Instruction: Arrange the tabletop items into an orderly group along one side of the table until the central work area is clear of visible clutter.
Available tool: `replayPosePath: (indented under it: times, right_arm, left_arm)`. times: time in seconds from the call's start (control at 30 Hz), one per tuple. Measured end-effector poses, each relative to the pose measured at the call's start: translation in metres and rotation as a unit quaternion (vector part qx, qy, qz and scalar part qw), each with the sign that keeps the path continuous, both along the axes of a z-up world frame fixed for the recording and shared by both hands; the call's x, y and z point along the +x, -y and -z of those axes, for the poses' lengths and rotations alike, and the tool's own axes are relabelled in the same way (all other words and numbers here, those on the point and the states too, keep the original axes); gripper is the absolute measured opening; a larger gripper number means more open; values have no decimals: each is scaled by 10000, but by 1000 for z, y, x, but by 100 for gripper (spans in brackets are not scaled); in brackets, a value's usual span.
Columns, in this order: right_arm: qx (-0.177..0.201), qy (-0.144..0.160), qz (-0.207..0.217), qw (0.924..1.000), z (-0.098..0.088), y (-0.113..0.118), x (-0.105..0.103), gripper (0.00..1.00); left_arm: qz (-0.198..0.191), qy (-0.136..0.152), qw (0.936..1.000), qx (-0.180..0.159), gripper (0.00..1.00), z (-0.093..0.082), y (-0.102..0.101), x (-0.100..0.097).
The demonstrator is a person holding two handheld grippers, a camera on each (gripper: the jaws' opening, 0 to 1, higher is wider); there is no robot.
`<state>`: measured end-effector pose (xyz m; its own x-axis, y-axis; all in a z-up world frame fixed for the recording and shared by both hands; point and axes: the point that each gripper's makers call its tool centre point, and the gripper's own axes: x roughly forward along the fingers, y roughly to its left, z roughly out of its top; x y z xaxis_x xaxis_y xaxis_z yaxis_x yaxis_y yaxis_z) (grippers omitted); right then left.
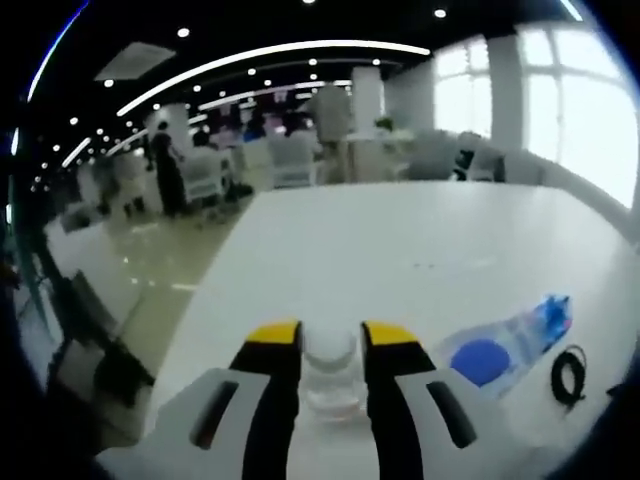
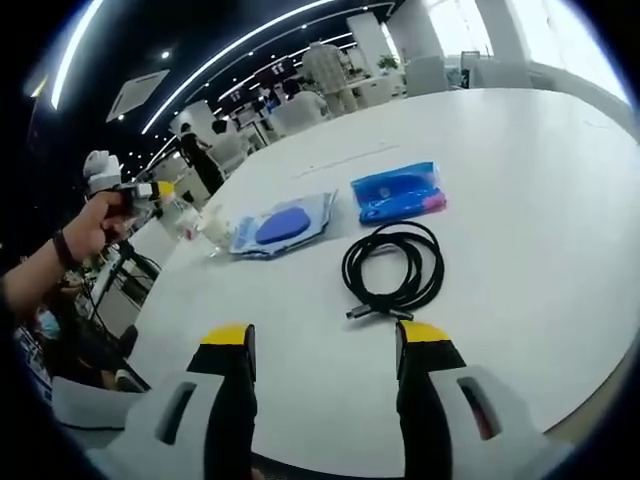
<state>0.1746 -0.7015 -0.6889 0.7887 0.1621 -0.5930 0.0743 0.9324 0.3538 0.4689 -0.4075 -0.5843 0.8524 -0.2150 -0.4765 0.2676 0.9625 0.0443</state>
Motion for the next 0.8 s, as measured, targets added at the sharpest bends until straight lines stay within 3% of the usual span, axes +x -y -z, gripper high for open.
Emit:
replayPosePath:
  times: [0.1,0.23,0.37,0.63,0.7,0.8]
  right_arm:
    - [3,3,5,10000,0,0,0,56]
    - [10,8,6,10000,0,0,0,56]
    - [15,12,6,10000,-1,0,0,56]
    - [-2,-23,-54,10000,1,-2,-1,56]
    - [-11,-26,-81,10000,1,-3,0,56]
    - [-27,-44,-119,9999,1,-6,-1,56]
  left_arm:
    - [15,85,10000,8,25,-5,-2,-4]
    - [78,-9,9999,-99,30,-4,-3,-16]
    - [23,10,9997,-243,40,-8,-3,-36]
    - [157,-430,9973,-578,43,13,5,-80]
    - [142,-430,9958,-797,44,14,6,-91]
    - [142,-368,9964,-752,44,16,5,-102]
